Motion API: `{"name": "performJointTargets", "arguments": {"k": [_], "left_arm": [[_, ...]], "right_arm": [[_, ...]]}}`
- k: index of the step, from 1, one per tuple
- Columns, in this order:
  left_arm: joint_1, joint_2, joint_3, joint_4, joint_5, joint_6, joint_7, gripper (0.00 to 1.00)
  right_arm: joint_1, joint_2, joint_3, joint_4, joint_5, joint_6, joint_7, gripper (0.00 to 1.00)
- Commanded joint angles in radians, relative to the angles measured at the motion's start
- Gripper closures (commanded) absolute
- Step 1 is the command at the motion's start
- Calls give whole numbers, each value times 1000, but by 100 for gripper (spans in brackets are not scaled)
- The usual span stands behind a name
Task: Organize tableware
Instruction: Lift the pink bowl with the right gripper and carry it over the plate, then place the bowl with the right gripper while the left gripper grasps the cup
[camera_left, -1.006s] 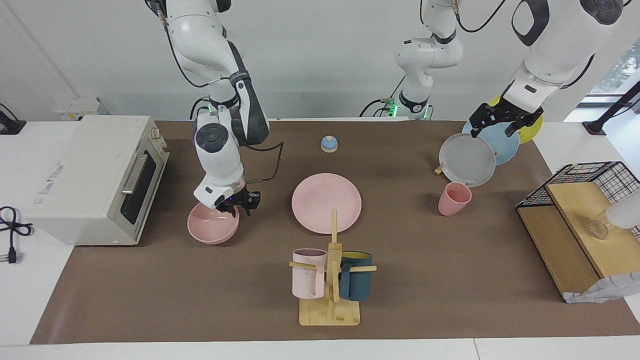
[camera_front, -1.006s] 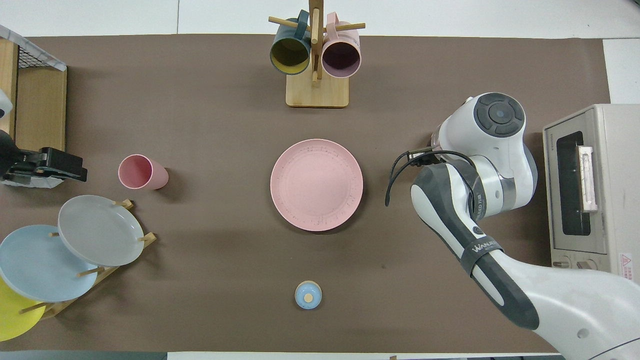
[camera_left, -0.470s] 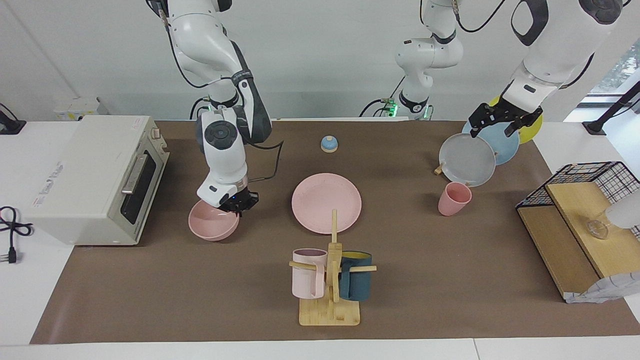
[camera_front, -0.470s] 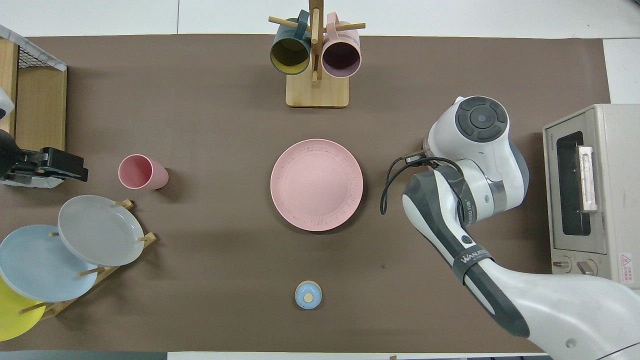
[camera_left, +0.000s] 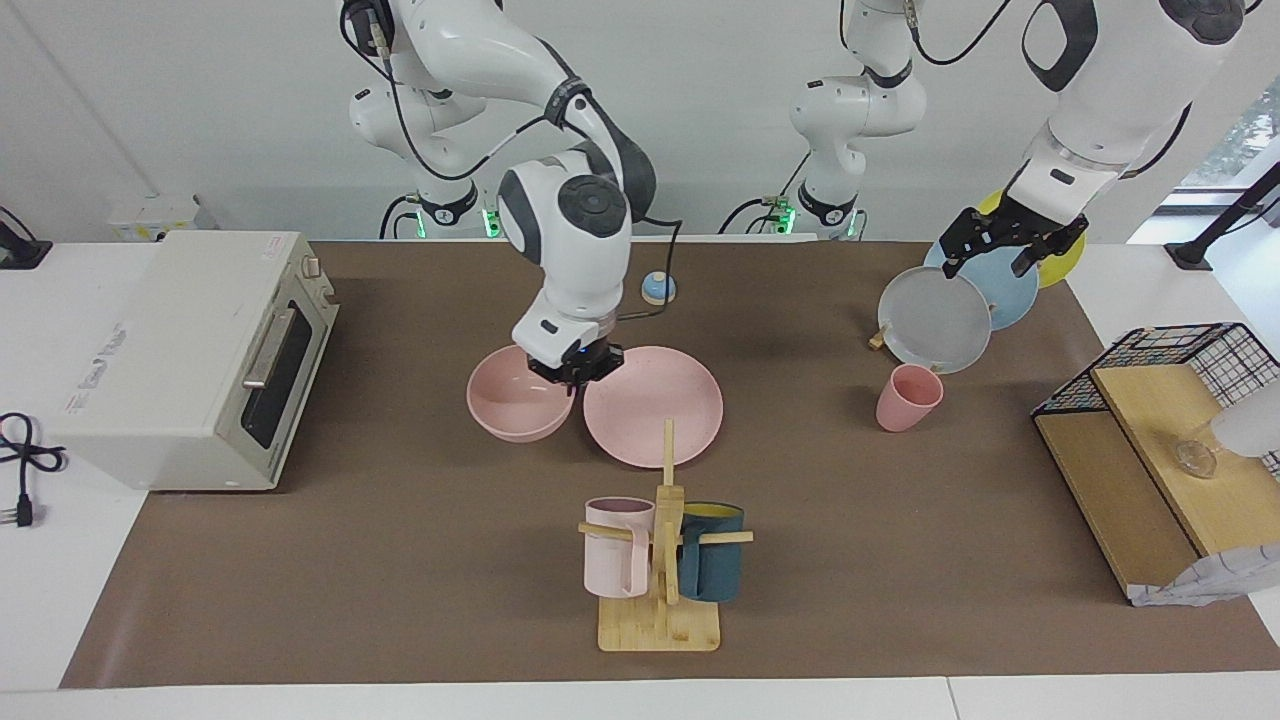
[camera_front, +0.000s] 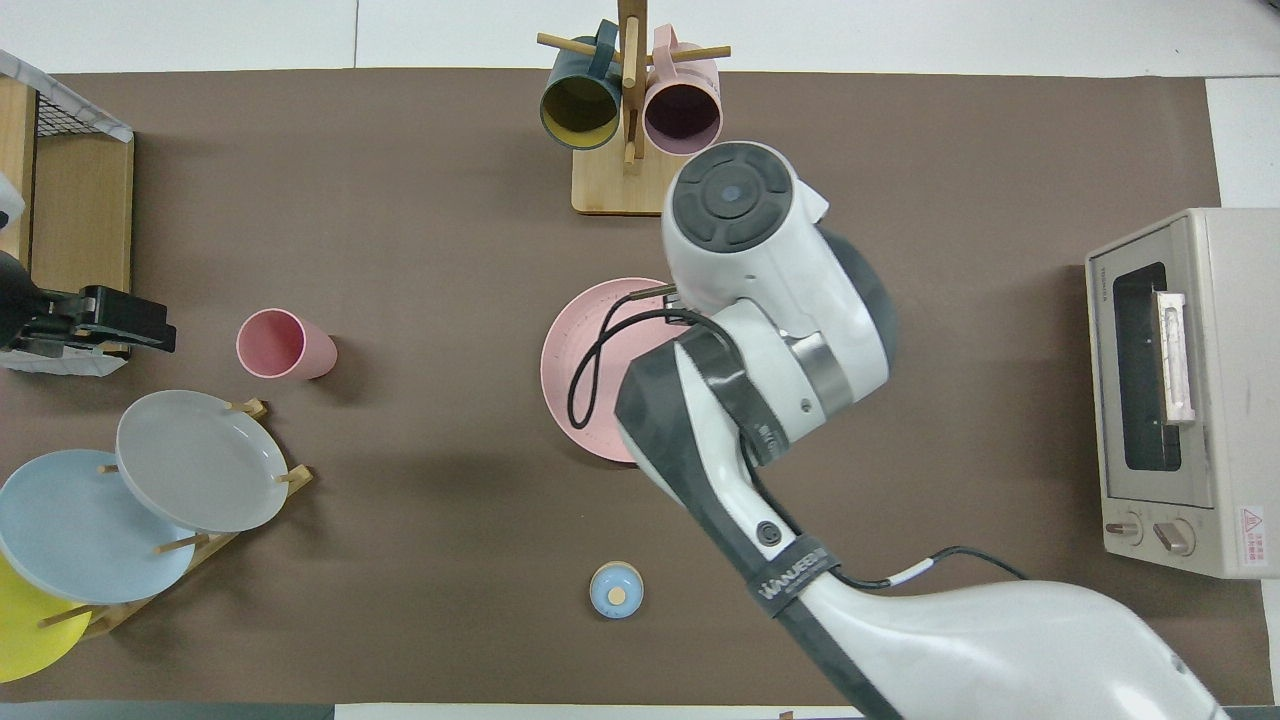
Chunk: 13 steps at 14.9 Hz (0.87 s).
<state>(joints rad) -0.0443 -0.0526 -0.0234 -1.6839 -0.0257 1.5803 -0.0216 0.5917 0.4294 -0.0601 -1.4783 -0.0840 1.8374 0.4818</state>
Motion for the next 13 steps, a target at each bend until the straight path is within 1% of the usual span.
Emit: {"name": "performJointTargets", "arguments": {"k": [1, 2, 3, 5, 6, 8, 13], "left_arm": [[0, 55, -6, -28, 12, 67, -17, 0], [0, 77, -6, -37, 7, 91, -18, 0], [0, 120, -7, -39, 1, 122, -38, 0], [-25, 192, -7, -49, -8, 185, -102, 0], [-37, 213, -7, -78, -10, 237, -125, 0], [-57, 226, -7, -138, -37, 338, -196, 0], [-59, 218, -9, -220, -48, 383, -219, 0]], "right_arm": [[83, 86, 3, 82, 9, 5, 137, 100], [111, 110, 5, 96, 10, 31, 184, 100], [118, 126, 5, 110, 13, 51, 217, 100], [122, 127, 20, 111, 21, 69, 227, 100], [128, 127, 28, 110, 21, 88, 230, 100], [132, 127, 31, 96, 24, 140, 228, 100], [164, 132, 40, 46, 50, 178, 232, 100]]}}
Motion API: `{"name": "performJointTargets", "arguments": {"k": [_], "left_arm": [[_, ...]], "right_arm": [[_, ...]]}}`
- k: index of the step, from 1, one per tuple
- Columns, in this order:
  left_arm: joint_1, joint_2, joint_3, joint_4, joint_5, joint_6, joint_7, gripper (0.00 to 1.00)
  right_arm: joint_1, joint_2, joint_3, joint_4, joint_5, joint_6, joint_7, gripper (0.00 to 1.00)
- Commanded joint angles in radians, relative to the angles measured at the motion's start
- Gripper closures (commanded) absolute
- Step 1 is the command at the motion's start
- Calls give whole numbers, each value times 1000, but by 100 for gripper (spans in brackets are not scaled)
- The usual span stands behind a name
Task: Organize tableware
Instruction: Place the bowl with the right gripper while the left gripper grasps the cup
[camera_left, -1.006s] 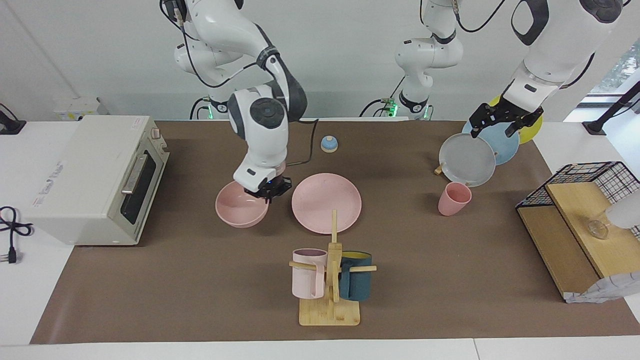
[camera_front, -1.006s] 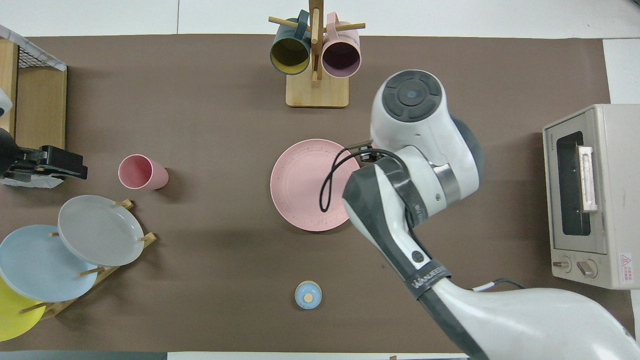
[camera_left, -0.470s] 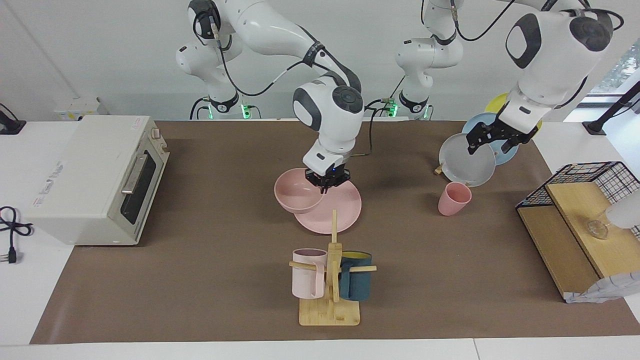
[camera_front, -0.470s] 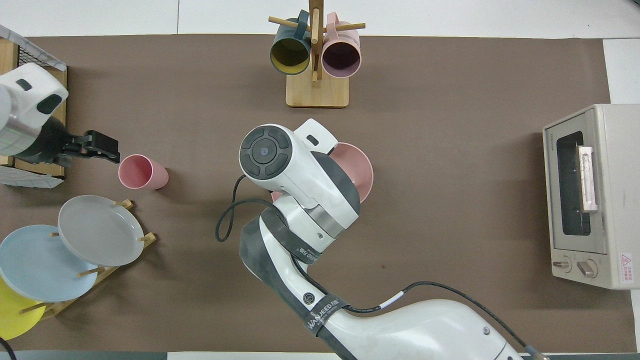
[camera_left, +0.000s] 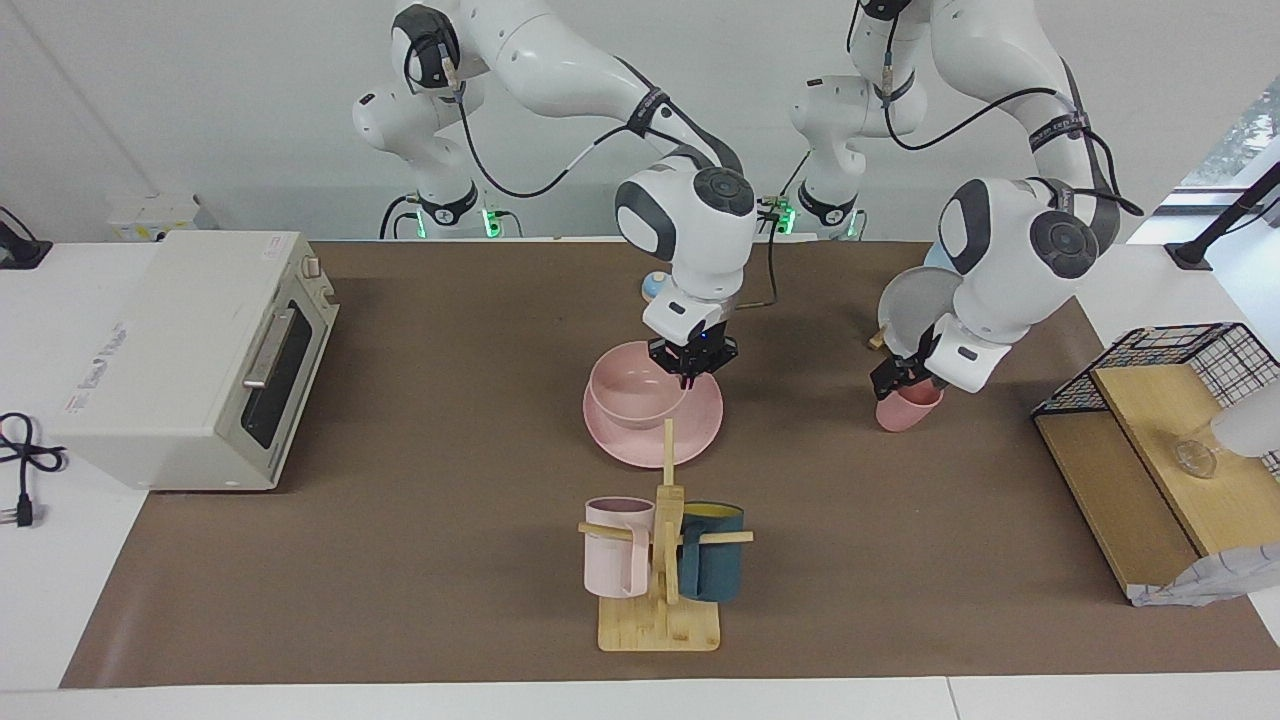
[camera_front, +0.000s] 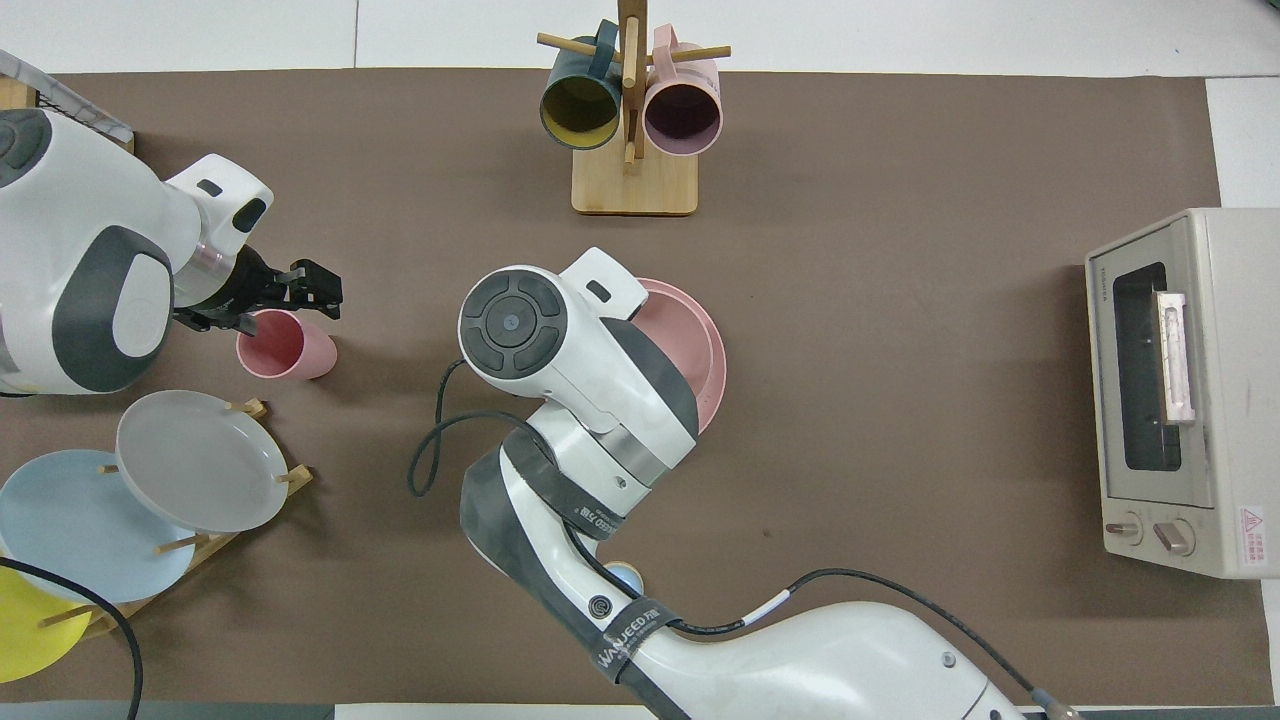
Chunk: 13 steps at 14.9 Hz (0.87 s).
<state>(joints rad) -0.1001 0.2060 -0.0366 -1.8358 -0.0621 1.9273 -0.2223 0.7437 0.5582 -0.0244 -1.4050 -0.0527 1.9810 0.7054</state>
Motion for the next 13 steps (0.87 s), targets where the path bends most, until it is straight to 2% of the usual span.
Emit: {"name": "performJointTargets", "arguments": {"k": [1, 7, 9, 10, 11, 13], "left_arm": [[-4, -42, 4, -71, -13, 27, -29, 0], [-18, -76, 4, -174, -15, 116, -39, 0], [-20, -79, 4, -177, -15, 119, -31, 9], [-20, -79, 4, -178, -15, 119, -29, 21], [-24, -79, 6, -178, -15, 117, -23, 40], [-24, -79, 6, -177, -15, 111, 13, 98]], "right_arm": [[13, 3, 4, -38, 19, 33, 8, 100], [9, 3, 4, -81, 19, 74, 8, 100], [10, 0, 4, -123, 19, 93, 8, 100], [6, -1, 4, -124, 19, 93, 6, 100], [6, -1, 4, -124, 19, 99, 6, 100], [5, -1, 6, -121, 19, 105, 6, 100]]}}
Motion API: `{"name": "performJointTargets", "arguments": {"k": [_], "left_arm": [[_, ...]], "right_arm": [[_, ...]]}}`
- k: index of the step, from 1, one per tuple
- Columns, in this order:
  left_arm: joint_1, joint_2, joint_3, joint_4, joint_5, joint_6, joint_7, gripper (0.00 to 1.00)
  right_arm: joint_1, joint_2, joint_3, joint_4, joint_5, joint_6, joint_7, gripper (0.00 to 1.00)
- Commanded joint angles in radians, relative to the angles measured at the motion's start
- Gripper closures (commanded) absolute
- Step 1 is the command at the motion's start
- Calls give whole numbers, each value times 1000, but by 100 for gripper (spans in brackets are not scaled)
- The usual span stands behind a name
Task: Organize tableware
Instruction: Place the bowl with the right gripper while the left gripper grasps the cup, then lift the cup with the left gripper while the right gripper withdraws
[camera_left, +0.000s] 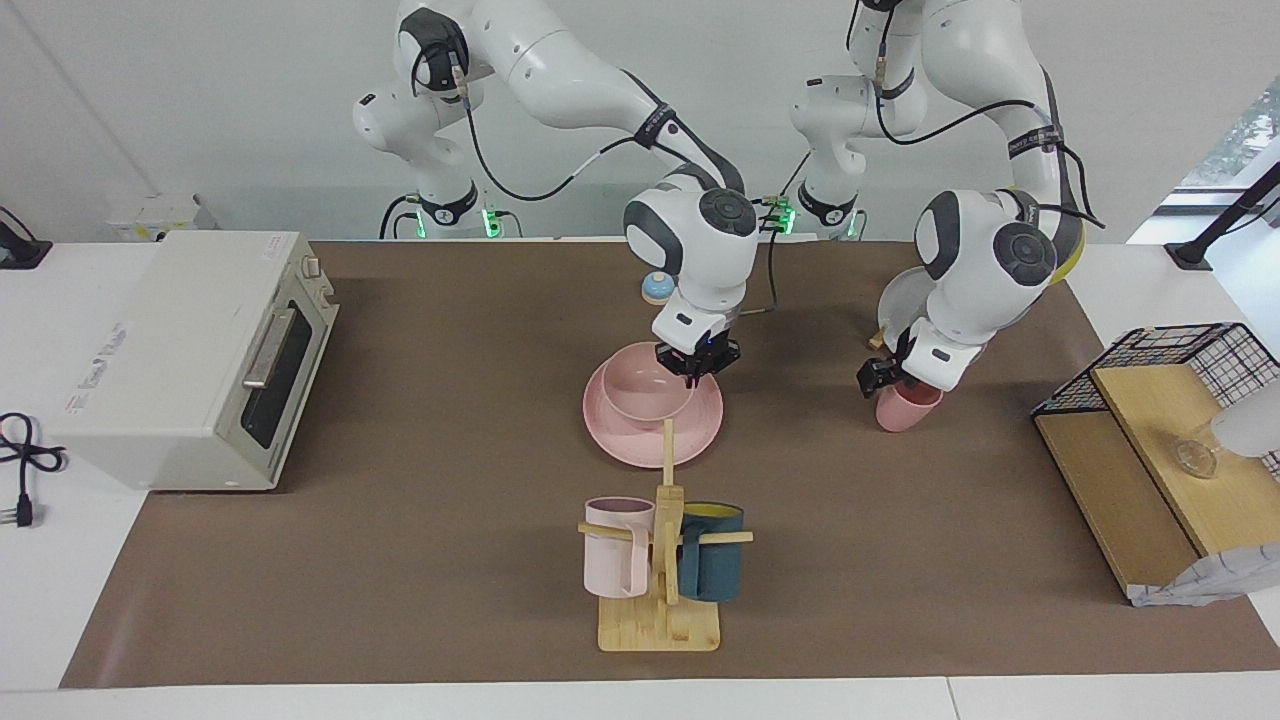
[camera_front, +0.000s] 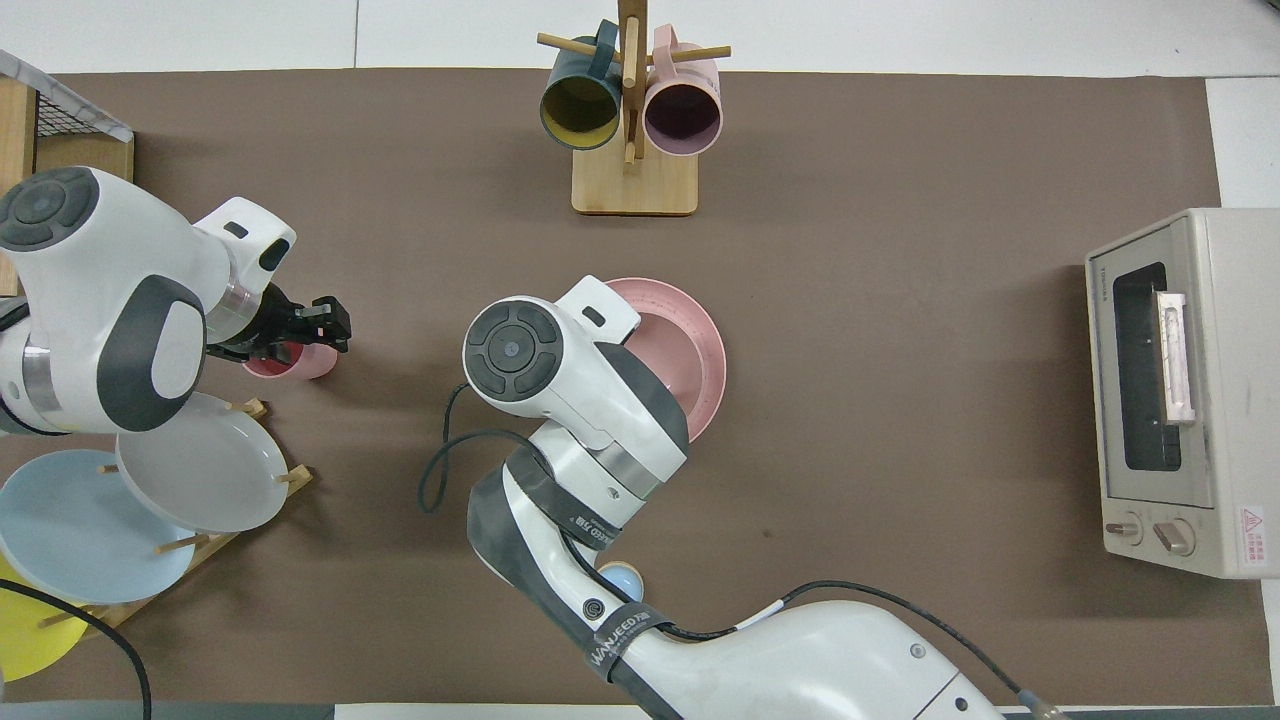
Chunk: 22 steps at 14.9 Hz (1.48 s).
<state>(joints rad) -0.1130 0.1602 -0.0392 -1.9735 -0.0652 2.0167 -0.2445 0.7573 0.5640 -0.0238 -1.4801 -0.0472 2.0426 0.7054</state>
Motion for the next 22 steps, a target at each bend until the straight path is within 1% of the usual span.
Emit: {"name": "performJointTargets", "arguments": {"k": [1, 3, 4, 7, 8, 9, 10, 11, 12, 14, 15, 16, 18, 19, 20, 22], "left_arm": [[-11, -33, 10, -41, -11, 25, 63, 100], [-10, -34, 12, -42, -11, 28, 77, 100], [-7, -34, 13, -45, -10, 28, 80, 100], [3, -33, 13, -33, -5, 27, 106, 100], [1, -31, 13, -24, -2, 25, 106, 100], [-2, -31, 13, -4, -1, 11, 106, 100], [-8, -33, 13, 25, -1, -24, 108, 100], [-11, -28, 13, 80, 13, -83, 108, 100], [-17, -19, 12, 143, 27, -152, 106, 100], [-45, -14, 10, 258, 25, -257, 93, 100], [-74, -8, 10, 312, 18, -313, 71, 100], [-97, 14, 10, 381, 15, -370, 30, 100], [-183, 74, 9, 511, -7, -450, -103, 100], [-216, 91, 10, 547, -39, -464, -160, 100], [-249, 105, 10, 573, -51, -463, -208, 100], [-322, 137, 9, 611, -76, -452, -313, 100]], "right_arm": [[-10, -7, 5, -39, 12, 45, 8, 73], [-12, -7, 5, -25, 12, 45, 8, 49], [-15, -6, 5, -14, 10, 44, 8, 45], [-19, -9, 4, 17, 12, 21, 8, 44], [-24, -13, 4, 46, 16, -2, 8, 44], [-32, -18, 1, 90, 15, -57, 6, 44], [-62, -24, 1, 127, 15, -102, -1, 43], [-99, -42, 4, 130, 15, -114, -6, 40], [-125, -73, 4, 123, 16, -130, -16, 33], [-188, -117, 4, 115, 16, -221, -88, 23], [-228, -145, 4, 109, 16, -272, -131, 10], [-277, -176, 4, 94, 18, -312, -174, 0], [-360, -237, 4, 70, 21, -384, -291, 0], [-390, -255, 1, 70, 24, -418, -341, 0], [-442, -283, 2, 72, 23, -447, -396, 0], [-476, -332, -5, 73, 24, -495, -467, 0]]}}
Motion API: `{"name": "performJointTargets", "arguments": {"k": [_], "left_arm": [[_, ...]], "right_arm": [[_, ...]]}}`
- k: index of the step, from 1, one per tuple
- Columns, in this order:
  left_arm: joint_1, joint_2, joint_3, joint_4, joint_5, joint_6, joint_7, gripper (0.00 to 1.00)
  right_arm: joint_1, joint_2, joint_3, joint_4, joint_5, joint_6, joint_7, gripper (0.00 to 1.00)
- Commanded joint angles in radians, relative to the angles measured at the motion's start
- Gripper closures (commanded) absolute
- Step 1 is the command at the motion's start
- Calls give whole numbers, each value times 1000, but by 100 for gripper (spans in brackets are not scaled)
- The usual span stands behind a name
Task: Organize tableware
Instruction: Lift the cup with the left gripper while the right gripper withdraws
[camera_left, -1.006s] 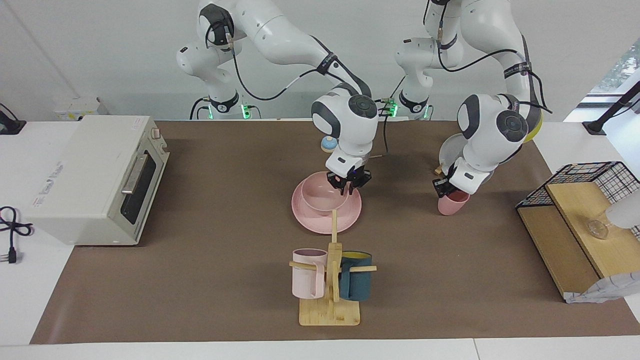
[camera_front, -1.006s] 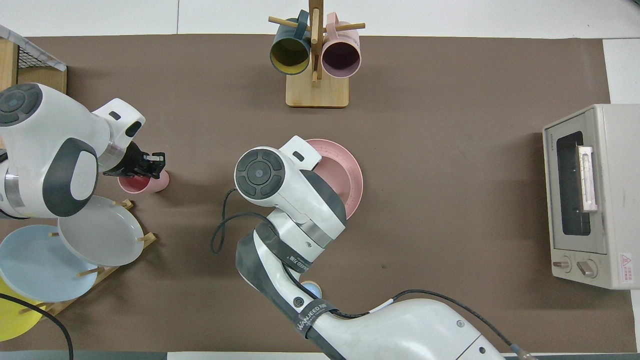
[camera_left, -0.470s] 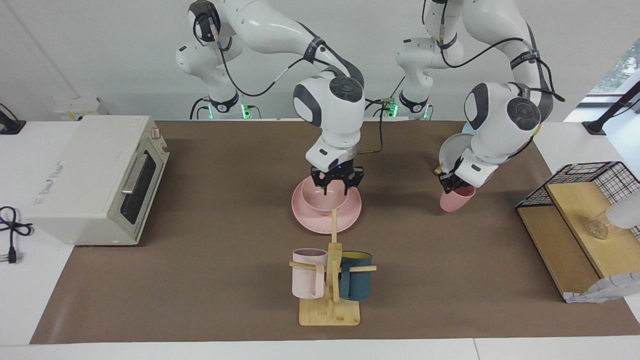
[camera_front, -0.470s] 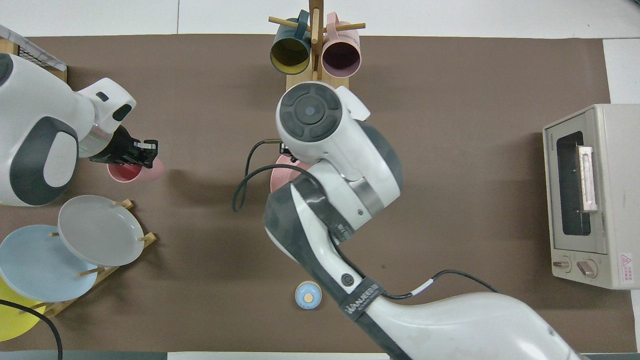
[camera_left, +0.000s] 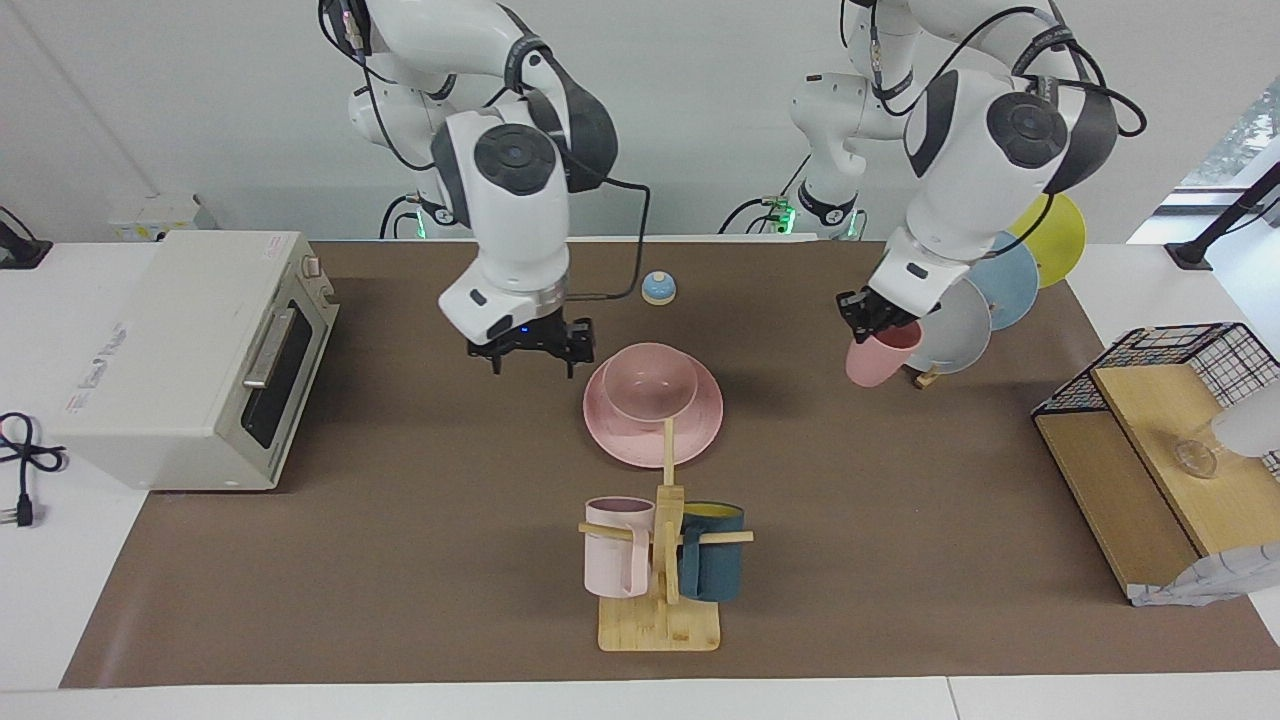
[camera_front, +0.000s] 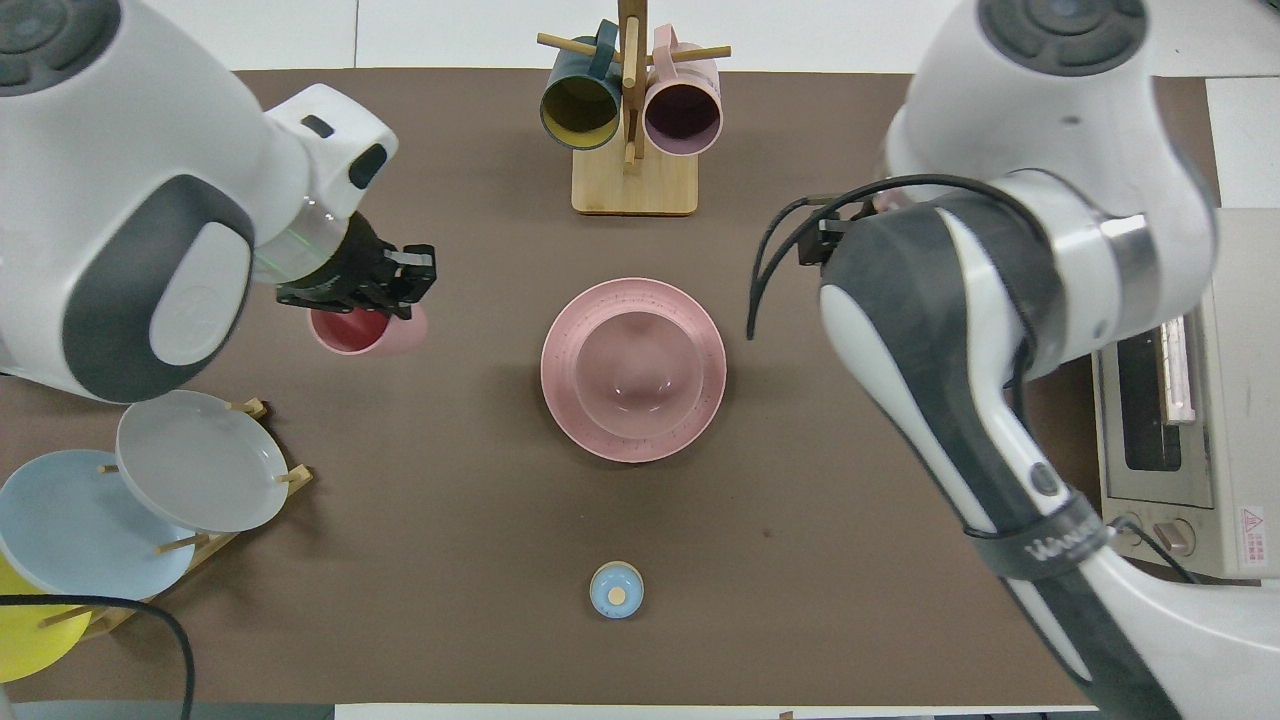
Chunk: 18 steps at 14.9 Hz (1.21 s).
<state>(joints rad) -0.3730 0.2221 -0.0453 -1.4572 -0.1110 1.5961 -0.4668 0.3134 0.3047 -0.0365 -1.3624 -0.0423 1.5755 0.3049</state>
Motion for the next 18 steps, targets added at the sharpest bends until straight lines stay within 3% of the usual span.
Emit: {"name": "performJointTargets", "arguments": {"k": [1, 3, 5, 10, 15, 18], "left_arm": [[-92, 97, 15, 131, -53, -28, -149, 100], [-167, 150, 15, 196, -62, -12, -263, 100], [-222, 163, 13, 193, -74, 40, -343, 100], [-316, 253, 16, 187, -75, 114, -461, 100], [-328, 258, 19, 147, -72, 153, -495, 100], [-325, 256, 21, 72, -62, 231, -495, 100]], "right_arm": [[-58, -100, 7, -63, 21, -34, -116, 0], [-97, -208, 7, -166, 19, -34, -155, 0], [-149, -274, 16, -230, 18, -61, -165, 0], [-194, -285, 9, -253, 19, -81, -239, 0], [-200, -325, -28, -311, 21, -63, -245, 0], [-200, -332, -40, -319, 21, -60, -250, 0]]}}
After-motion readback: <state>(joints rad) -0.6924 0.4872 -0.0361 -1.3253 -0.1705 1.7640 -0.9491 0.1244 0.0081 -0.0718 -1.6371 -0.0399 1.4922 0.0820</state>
